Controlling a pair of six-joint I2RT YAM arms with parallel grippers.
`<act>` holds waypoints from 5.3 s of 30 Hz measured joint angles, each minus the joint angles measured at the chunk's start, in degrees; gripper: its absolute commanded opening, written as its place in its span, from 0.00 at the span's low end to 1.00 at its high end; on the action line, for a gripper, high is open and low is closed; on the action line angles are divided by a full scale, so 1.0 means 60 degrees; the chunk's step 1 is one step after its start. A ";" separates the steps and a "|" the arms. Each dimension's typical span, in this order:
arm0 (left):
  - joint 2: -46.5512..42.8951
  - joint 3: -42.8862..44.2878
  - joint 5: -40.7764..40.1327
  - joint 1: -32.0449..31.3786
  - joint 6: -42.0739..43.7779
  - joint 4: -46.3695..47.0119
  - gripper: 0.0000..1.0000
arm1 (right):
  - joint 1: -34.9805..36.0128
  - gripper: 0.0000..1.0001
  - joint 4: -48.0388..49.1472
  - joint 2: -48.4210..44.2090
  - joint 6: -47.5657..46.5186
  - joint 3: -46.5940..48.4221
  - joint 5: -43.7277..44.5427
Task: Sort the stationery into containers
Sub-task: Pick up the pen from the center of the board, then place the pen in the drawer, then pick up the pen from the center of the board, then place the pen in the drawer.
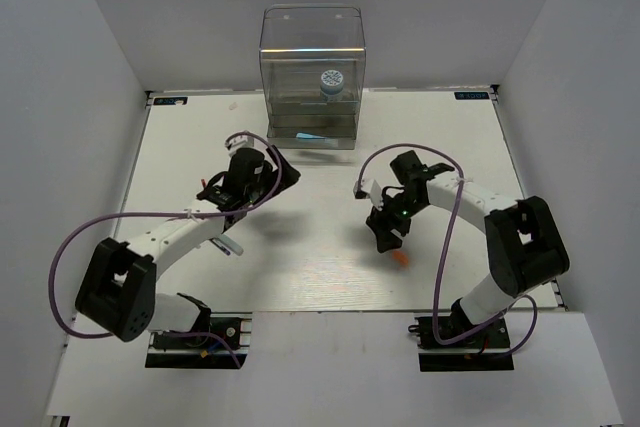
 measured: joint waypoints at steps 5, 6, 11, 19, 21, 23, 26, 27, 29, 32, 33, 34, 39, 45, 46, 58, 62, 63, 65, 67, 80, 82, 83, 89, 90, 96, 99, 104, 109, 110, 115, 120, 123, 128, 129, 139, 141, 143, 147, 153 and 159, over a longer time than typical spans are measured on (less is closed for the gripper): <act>-0.0849 0.0018 -0.0743 0.0084 0.0051 -0.1053 0.99 | 0.0248 0.66 0.0543 -0.0015 0.0550 -0.0481 0.0714; -0.1020 0.0007 -0.0936 0.0084 0.0047 -0.1275 0.99 | 0.0295 0.65 0.0648 -0.0015 0.0678 -0.0576 0.0867; -0.1545 0.0004 -0.1847 0.0084 -0.0058 -0.2222 0.99 | 0.0535 0.59 0.1359 -0.0058 0.1399 -0.0856 0.1490; -0.1883 0.0004 -0.3049 0.0084 -0.0361 -0.3745 0.99 | 0.0980 0.25 0.2659 -0.0634 0.1898 -0.1603 0.2579; -0.1887 0.0007 -0.3187 0.0084 -0.0459 -0.4058 0.99 | 0.1035 0.14 0.2936 -0.0838 0.1894 -0.1832 0.2725; -0.1883 0.0011 -0.3319 0.0084 -0.0586 -0.4441 0.99 | 0.1075 0.05 0.3067 -0.0940 0.1749 -0.1923 0.2849; -0.1883 0.0011 -0.3399 0.0084 -0.0754 -0.4936 0.99 | 0.1093 0.02 0.3228 -0.0947 0.1483 -0.1916 0.3005; -0.1883 0.0011 -0.3413 0.0084 -0.0805 -0.5074 0.99 | 0.1093 0.02 0.3264 -0.0940 0.1370 -0.1887 0.3064; -0.1883 0.0011 -0.3435 0.0084 -0.0903 -0.5293 0.99 | 0.1089 0.00 0.3271 -0.0845 0.1071 -0.1668 0.3155; -0.1891 0.0011 -0.3508 0.0084 -0.0976 -0.5486 0.99 | 0.1082 0.00 0.3348 -0.0688 0.0688 -0.0973 0.3096; -0.1905 0.0011 -0.3544 0.0084 -0.0991 -0.5544 0.99 | 0.1082 0.00 0.3373 -0.0616 0.0543 -0.0616 0.2991; -0.1923 0.0011 -0.3570 0.0084 -0.1005 -0.5588 0.99 | 0.1082 0.00 0.3493 -0.0543 0.0430 -0.0280 0.2900; -0.2007 -0.0047 -0.3643 0.0084 -0.1082 -0.5756 0.99 | 0.1089 0.00 0.3978 0.0095 -0.0044 0.1738 0.2273; -0.2073 -0.0339 -0.3625 0.0084 -0.1239 -0.5854 0.99 | 0.1089 0.00 0.4597 0.1290 -0.0302 0.3923 0.1665; -0.2087 -0.0397 -0.3614 0.0084 -0.1264 -0.5858 0.99 | 0.1089 0.00 0.4674 0.1417 -0.0342 0.4109 0.1599; -0.2091 -0.0557 -0.3523 0.0084 -0.1359 -0.5839 0.99 | 0.1089 0.00 0.7752 0.2670 -0.1140 0.4462 0.0907; -0.2073 -0.0557 -0.3523 0.0084 -0.1355 -0.5847 0.99 | 0.1089 0.00 0.8677 0.3158 -0.1279 0.4462 0.0918; -0.2073 -0.0557 -0.3523 0.0084 -0.1355 -0.5847 0.99 | 0.1089 0.00 0.8845 0.3235 -0.1293 0.4462 0.0918; -0.2044 -0.0535 -0.3537 0.0084 -0.1355 -0.5861 0.99 | 0.1086 0.00 0.9162 0.3377 -0.1322 0.4462 0.0918; -0.1985 -0.0488 -0.3566 0.0084 -0.1366 -0.5909 0.99 | 0.1078 0.02 0.9366 0.3461 -0.1337 0.4488 0.0911; -0.1231 -0.0018 -0.3869 0.0084 -0.1985 -0.7118 0.99 | 0.1016 0.64 0.9646 0.4244 -0.0994 0.4900 0.0940; -0.1173 0.0007 -0.3869 0.0084 -0.2102 -0.7227 0.99 | 0.0969 0.66 0.9588 0.4240 -0.0878 0.4900 0.0922; -0.1122 0.0015 -0.3869 0.0084 -0.2157 -0.7275 0.99 | 0.0947 0.66 0.9584 0.4240 -0.0739 0.4881 0.0922; -0.0637 0.0073 -0.3847 0.0084 -0.2437 -0.7431 0.93 | 0.0743 0.57 0.9409 0.3220 0.0284 0.3960 0.0809; -0.0561 0.0087 -0.3840 0.0084 -0.2477 -0.7439 0.92 | 0.0699 0.56 0.9380 0.2889 0.0499 0.3719 0.0758; -0.0255 0.0124 -0.3770 0.0084 -0.2834 -0.7508 0.72 | 0.0477 0.56 0.9504 0.0437 0.1322 0.1734 0.0419; -0.0062 0.0127 -0.3748 0.0084 -0.2867 -0.7340 0.67 | 0.0401 0.54 0.9515 -0.0357 0.1596 0.0860 0.0317; 0.0572 0.0160 -0.3727 0.0084 -0.2871 -0.7224 0.65 | 0.0240 0.54 0.9253 -0.1016 0.2011 -0.0109 0.0284; 0.0765 0.0160 -0.3672 0.0084 -0.2874 -0.7191 0.68 | -0.0055 0.54 0.8980 -0.1585 0.2306 -0.0605 0.0335; 0.0761 0.0160 -0.3672 0.0084 -0.2878 -0.7191 0.68 | -0.0095 0.54 0.8983 -0.1712 0.2342 -0.0725 0.0350; 0.0750 0.0160 -0.3683 0.0084 -0.2925 -0.7100 0.64 | -0.0259 0.54 0.8907 -0.2102 0.2546 -0.1049 0.0390; 0.1042 0.0157 -0.3785 0.0084 -0.2962 -0.6867 0.55 | -0.0328 0.54 0.8848 -0.2306 0.2699 -0.1209 0.0423; 0.1333 0.0153 -0.3865 0.0084 -0.2965 -0.6757 0.54 | -0.0412 0.54 0.8827 -0.2430 0.2812 -0.1348 0.0444; 0.1548 0.0131 -0.3931 0.0084 -0.3013 -0.6513 0.37 | -0.0510 0.54 0.8714 -0.2739 0.2936 -0.1665 0.0492; 0.1552 0.0113 -0.3945 0.0084 -0.2994 -0.6422 0.31 | -0.0539 0.54 0.8703 -0.2787 0.2962 -0.1690 0.0492; 0.1461 0.0382 -0.3271 0.0000 -0.2237 -0.5635 0.00 | -0.0586 0.54 0.8633 -0.3198 0.3071 -0.2018 0.0492; 0.1118 0.0466 -0.2798 -0.0044 -0.1974 -0.5249 0.00 | -0.0590 0.54 0.8586 -0.3293 0.3071 -0.2120 0.0495; 0.0678 0.0521 -0.2200 -0.0084 -0.1588 -0.4666 0.00 | -0.0590 0.54 0.8553 -0.3373 0.3071 -0.2218 0.0492; 0.0157 0.0889 -0.0914 -0.0124 -0.0838 -0.3366 0.00 | -0.0608 0.54 0.8510 -0.3486 0.3071 -0.2368 0.0495; 0.0484 0.1610 0.1151 -0.0055 0.0102 -0.0973 0.00 | -0.0619 0.54 0.8521 -0.3570 0.3071 -0.2506 0.0506; 0.2186 0.3220 0.3595 0.0058 0.2499 0.0237 0.00 | -0.0659 0.54 0.8524 -0.3697 0.3071 -0.2597 0.0557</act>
